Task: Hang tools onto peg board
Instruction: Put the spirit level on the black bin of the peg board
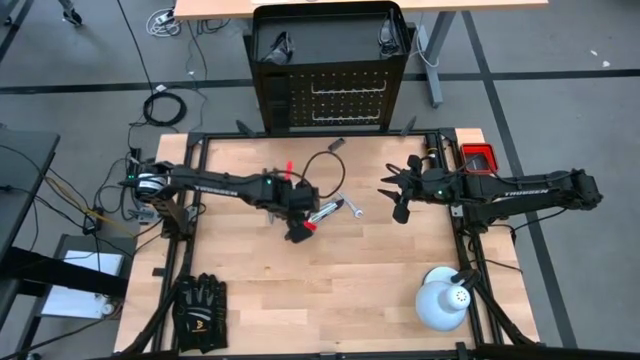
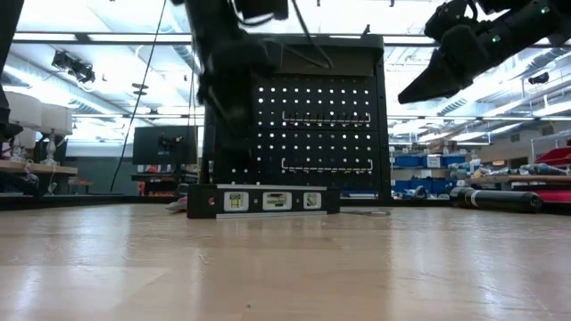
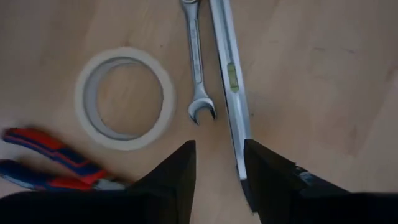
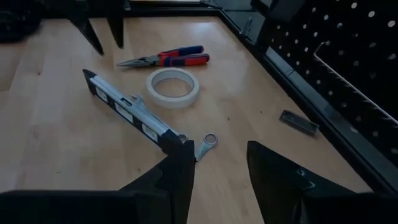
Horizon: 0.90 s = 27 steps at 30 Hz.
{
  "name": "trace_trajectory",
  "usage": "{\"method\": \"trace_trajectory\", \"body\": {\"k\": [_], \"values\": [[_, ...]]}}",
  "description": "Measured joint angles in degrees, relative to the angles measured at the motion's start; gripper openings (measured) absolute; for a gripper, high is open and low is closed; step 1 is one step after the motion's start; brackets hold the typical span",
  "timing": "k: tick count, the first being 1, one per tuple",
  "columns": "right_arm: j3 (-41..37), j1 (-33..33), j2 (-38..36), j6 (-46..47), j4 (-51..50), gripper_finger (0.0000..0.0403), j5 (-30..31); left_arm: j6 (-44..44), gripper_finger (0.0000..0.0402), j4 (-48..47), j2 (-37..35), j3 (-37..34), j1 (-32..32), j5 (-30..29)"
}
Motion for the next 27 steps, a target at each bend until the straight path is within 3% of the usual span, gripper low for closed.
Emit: {"method": "trace_trajectory", "body": {"k": [5, 16, 27], "values": [[0.0, 0.0, 0.0, 0.0, 0.1, 0.0156, 0.0, -3.5, 0.0162, 3.5, 0.0, -3.4, 0.0, 0.1], [0.0, 0.0, 0.0, -0.1, 0.1, 0.0156, 0.0, -5.8, 0.025, 5.4, 0.9, -4.7, -1.8, 4.8], [0.0, 0.0, 0.0, 0.0, 0.2, 0.0156, -0.1, -6.0, 0.0248, 5.4, 3.2, -4.7, -3.4, 1.9]]}}
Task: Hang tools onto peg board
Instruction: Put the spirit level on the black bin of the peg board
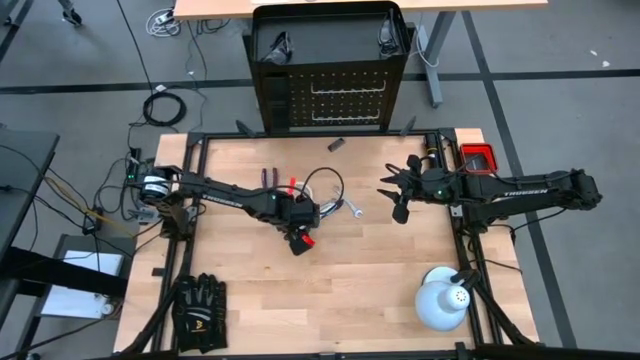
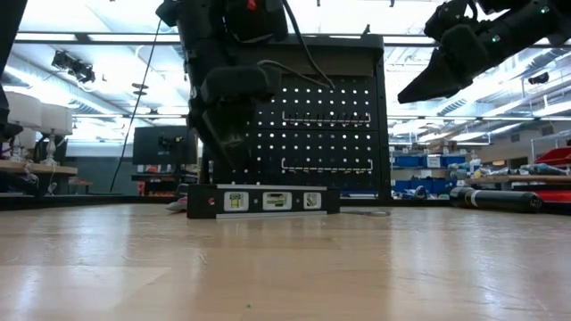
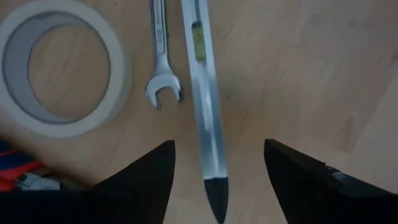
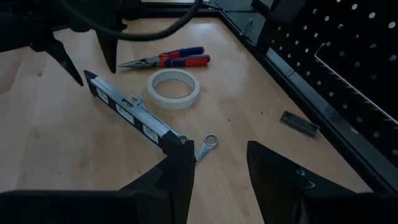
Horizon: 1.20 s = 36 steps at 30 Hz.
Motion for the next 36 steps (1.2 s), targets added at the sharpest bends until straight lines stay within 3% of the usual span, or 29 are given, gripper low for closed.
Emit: {"method": "trace_trajectory", "body": {"k": [15, 21, 30, 36], "values": [[0.0, 0.0, 0.0, 0.0, -0.2, 0.0156, -0.1, 1.7, 0.0233, -1.8, 4.0, 0.0, -1.5, -1.1], [0.0, 0.0, 0.0, 0.0, 0.0, 0.0156, -0.1, 3.2, 0.017, -2.0, 4.0, 0.0, -2.1, -3.5], [0.0, 0.0, 0.0, 0.0, -0.2, 0.0156, -0.1, 5.6, 0.0046, -2.7, 3.9, 0.1, -2.3, -1.4], [0.0, 0.0, 0.0, 0.0, -0.1, 0.0156, -0.1, 6.5, 0.0037, -3.0, 3.9, 0.3, -2.3, -1.1]]}}
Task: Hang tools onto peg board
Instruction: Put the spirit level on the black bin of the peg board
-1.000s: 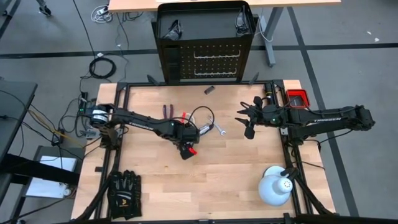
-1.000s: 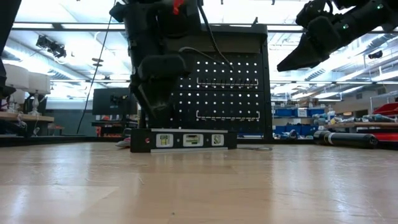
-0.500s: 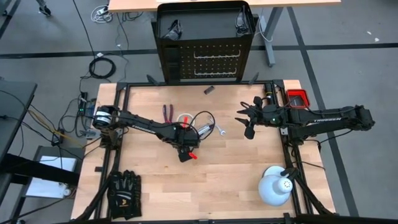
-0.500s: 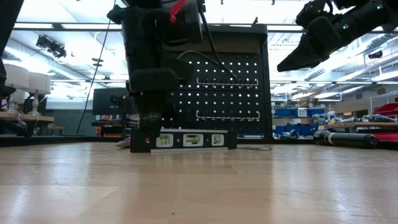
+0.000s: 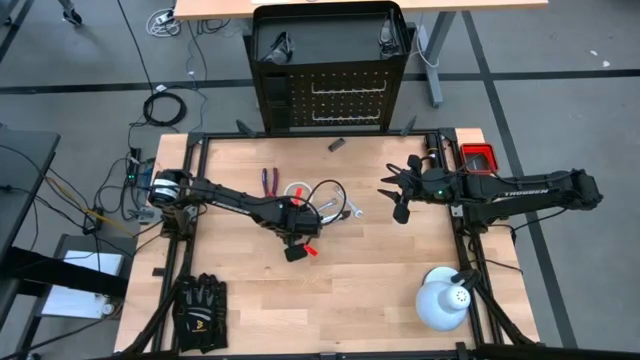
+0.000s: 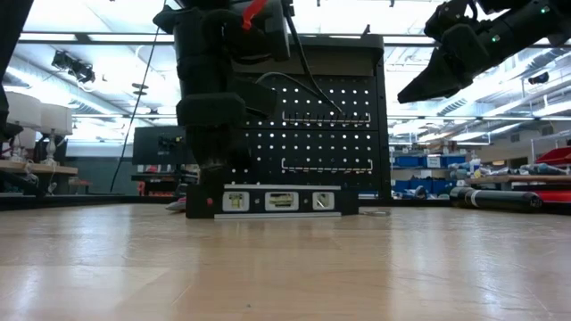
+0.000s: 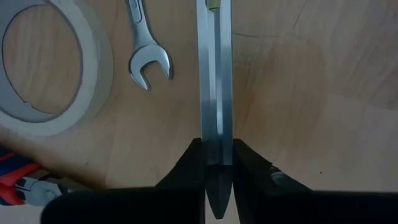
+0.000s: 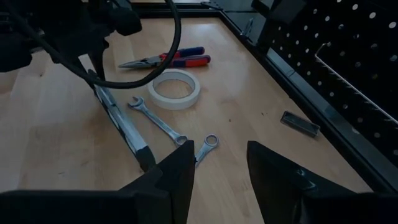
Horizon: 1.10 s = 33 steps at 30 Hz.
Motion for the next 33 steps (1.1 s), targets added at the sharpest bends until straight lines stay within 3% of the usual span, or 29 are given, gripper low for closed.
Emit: {"method": "trace_trajectory", "body": {"k": [9, 18, 27, 33], "values": [[0.0, 0.0, 0.0, 0.0, -0.2, 0.0156, 0.0, 3.4, 0.0037, -9.6, -1.2, 9.6, 0.0, -6.6], [0.0, 0.0, 0.0, 0.0, -0.1, 0.0156, 0.0, 5.8, 0.0037, -15.0, -7.8, 18.7, 0.8, -14.6], [0.0, 0.0, 0.0, 0.2, 0.1, 0.0156, 0.1, 8.3, 0.0037, -14.6, -12.1, 26.3, 6.6, -19.1], [0.0, 0.0, 0.0, 0.2, 0.2, 0.0156, 0.2, 10.4, 0.0037, -13.9, -12.1, 36.5, 11.6, -19.1]]}}
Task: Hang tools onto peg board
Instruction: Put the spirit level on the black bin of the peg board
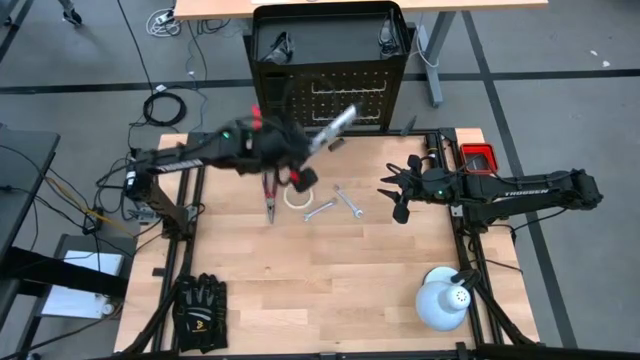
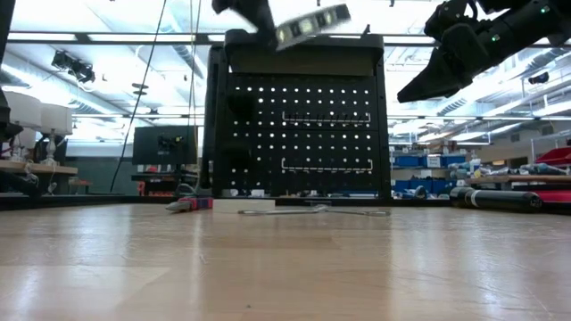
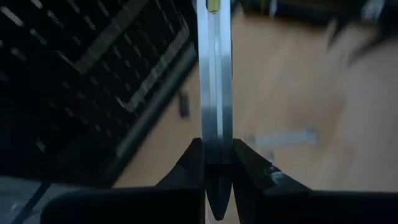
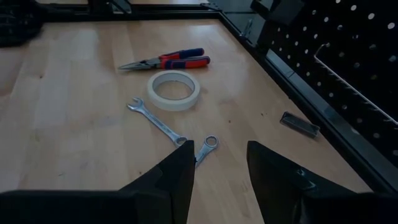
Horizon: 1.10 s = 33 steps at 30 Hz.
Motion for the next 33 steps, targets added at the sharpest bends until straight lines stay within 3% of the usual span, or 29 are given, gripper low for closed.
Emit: {"method": "trace_trajectory", "body": {"k": [7, 11, 22, 27, 33], "values": [[0.0, 0.0, 0.0, -0.2, 0.1, 0.0156, 0.1, 1.1, 0.004, 0.8, 0.0, 11.4, 4.9, 0.3], [0.0, 0.0, 0.0, -0.2, 0.3, 0.0156, 0.1, 2.6, 0.0041, 5.0, 0.0, 15.6, 7.3, 3.8], [0.0, 0.0, 0.0, -0.3, 0.7, 0.0156, 0.1, 9.0, 0.0041, 19.6, 1.2, 19.2, 14.7, 4.9], [0.0, 0.0, 0.0, -0.6, 0.7, 0.0156, 0.1, 7.5, 0.0041, 19.2, 2.7, 19.2, 19.8, 9.8], [0.0, 0.0, 0.0, -0.6, 0.7, 0.0156, 0.1, 7.7, 0.0041, 22.7, 4.0, 19.2, 22.4, 10.2]]}}
